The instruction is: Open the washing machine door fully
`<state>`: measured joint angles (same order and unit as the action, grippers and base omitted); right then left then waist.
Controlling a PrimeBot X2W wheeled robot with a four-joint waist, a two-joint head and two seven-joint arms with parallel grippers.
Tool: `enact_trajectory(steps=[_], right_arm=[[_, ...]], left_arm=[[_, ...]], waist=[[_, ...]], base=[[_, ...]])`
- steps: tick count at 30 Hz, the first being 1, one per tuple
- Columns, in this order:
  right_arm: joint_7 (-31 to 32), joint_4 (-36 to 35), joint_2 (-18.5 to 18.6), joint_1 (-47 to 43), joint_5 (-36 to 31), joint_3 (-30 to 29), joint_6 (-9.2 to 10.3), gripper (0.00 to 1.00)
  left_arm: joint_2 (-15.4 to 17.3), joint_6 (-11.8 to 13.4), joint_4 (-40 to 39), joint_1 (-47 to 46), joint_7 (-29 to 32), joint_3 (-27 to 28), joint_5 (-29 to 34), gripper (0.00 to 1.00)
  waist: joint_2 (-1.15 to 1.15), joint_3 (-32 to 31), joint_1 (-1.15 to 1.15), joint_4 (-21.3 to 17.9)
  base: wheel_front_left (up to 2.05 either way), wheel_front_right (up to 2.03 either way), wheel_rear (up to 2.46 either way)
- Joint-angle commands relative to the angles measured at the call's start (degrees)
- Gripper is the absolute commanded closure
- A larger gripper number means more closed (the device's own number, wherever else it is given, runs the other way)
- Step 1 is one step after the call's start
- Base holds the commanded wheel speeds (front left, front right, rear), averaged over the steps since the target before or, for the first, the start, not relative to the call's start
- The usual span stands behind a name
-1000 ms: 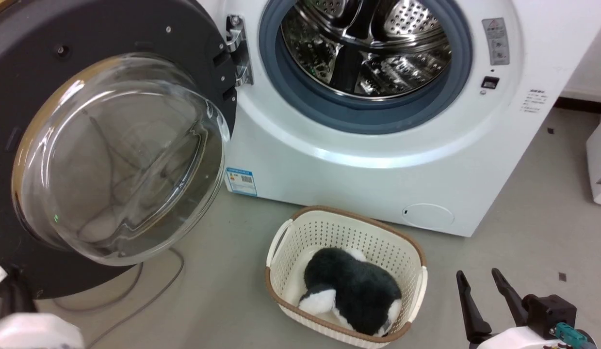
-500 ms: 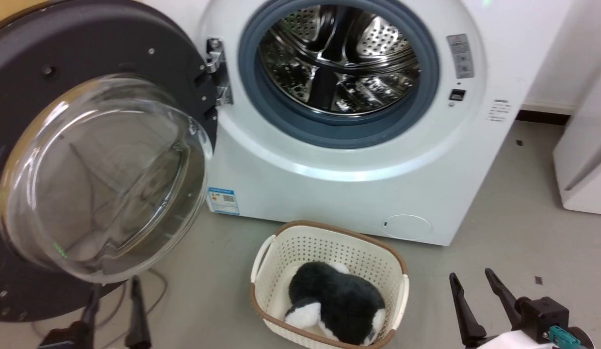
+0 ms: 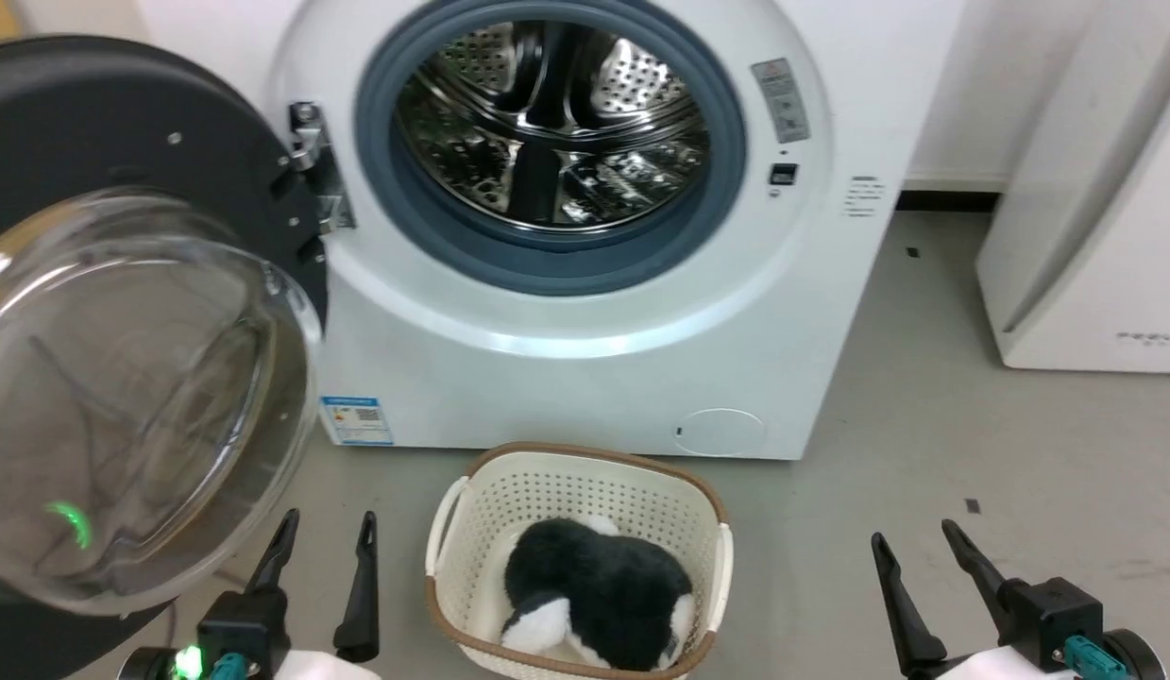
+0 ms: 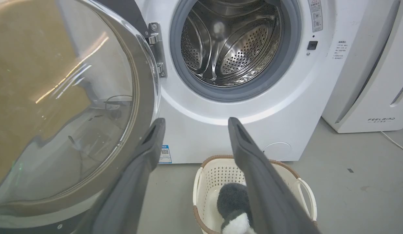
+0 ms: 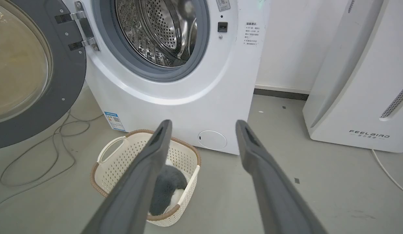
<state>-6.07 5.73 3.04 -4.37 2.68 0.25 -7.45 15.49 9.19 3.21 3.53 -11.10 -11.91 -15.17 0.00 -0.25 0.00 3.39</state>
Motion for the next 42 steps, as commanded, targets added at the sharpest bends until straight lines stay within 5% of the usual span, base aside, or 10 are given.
enact_trajectory(steps=[1,10,11,42], right_arm=[[0.3,-0.5,-0.2,-0.8,-0.4,-0.1,-0.03,0.0],[0.5,-0.8,-0.2,-1.1,0.3,0.1,-0.03,0.0],[0.5,-0.6,0.0,-0.1,-0.1,0.0,0.0,1.0],[1.7,-1.7,0.0,0.9,-0.6,0.0,-0.01,1.0]], left_arm=[[0.4,0.4,0.1,-0.9,0.1,-0.2,0.7,0.0],[0.8,1.0,0.9,-1.5,0.9,-0.9,1.3,0.0],[0.6,0.8,0.7,-1.0,0.7,-0.8,1.3,1.0],[-2.3,-1.5,-0.1,-1.5,3.0,2.0,4.3,1.0]], waist=[[0.0,0.0,0.0,-0.8],[0.0,0.2,0.0,-2.4],[0.0,0.2,0.0,-2.4],[0.0,0.2,0.0,-2.6]], base=[[0.0,0.0,0.0],[0.0,0.0,0.0],[0.0,0.0,0.0],[0.0,0.0,0.0]])
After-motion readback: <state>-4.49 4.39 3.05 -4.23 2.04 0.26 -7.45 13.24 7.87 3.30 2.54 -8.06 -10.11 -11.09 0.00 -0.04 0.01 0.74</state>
